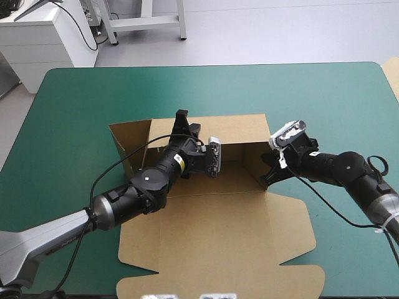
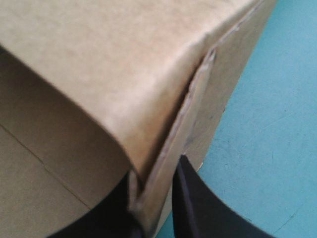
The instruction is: Fold the box
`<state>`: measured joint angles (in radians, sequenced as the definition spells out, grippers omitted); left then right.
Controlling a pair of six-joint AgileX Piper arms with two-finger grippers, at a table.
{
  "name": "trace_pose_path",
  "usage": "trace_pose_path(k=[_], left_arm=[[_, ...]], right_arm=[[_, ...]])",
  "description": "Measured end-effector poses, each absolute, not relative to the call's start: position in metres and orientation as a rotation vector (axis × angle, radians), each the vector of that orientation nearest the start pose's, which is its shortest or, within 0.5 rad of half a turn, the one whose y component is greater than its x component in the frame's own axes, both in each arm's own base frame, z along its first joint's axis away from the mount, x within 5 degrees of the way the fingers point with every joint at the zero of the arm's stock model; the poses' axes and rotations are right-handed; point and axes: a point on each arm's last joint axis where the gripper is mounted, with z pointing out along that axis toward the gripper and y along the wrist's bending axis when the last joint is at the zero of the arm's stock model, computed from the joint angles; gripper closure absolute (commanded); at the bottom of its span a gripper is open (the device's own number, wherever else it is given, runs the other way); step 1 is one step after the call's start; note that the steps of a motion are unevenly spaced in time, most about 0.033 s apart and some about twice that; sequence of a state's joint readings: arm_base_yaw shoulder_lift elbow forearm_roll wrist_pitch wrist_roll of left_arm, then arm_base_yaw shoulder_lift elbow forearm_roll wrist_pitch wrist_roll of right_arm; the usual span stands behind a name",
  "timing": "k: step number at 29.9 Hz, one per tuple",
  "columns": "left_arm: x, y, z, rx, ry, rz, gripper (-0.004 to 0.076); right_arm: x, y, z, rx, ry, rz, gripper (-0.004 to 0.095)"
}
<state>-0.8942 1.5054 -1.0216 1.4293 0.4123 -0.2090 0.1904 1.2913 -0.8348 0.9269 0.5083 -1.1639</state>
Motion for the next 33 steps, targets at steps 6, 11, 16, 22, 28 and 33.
trace_pose_path(k=[6,11,16,22,28,33], left_arm=[[0.209,-0.256,0.296,1.662,1.163,0.459,0.0164],[0.184,-0.262,0.31,1.649,1.115,0.44,0.0164],[0.159,-0.261,0.322,1.618,1.132,0.515,0.0164],[0.121,-0.263,0.341,1.603,1.052,0.441,0.0176],[0.107,-0.265,0.344,1.615,1.016,0.42,0.0581],[0.107,-0.266,0.351,1.597,1.019,0.417,0.0704]], right_arm=[[0.257,0.084,0.282,-0.695,2.102,0.383,0.0925],[0.256,0.085,0.282,-0.696,2.103,0.397,0.0925],[0.256,0.085,0.282,-0.691,2.102,0.398,0.0926],[0.258,0.084,0.283,-0.666,2.096,0.388,0.0927],[0.258,0.084,0.283,-0.662,2.094,0.382,0.0927],[0.258,0.084,0.283,-0.661,2.094,0.381,0.0928]])
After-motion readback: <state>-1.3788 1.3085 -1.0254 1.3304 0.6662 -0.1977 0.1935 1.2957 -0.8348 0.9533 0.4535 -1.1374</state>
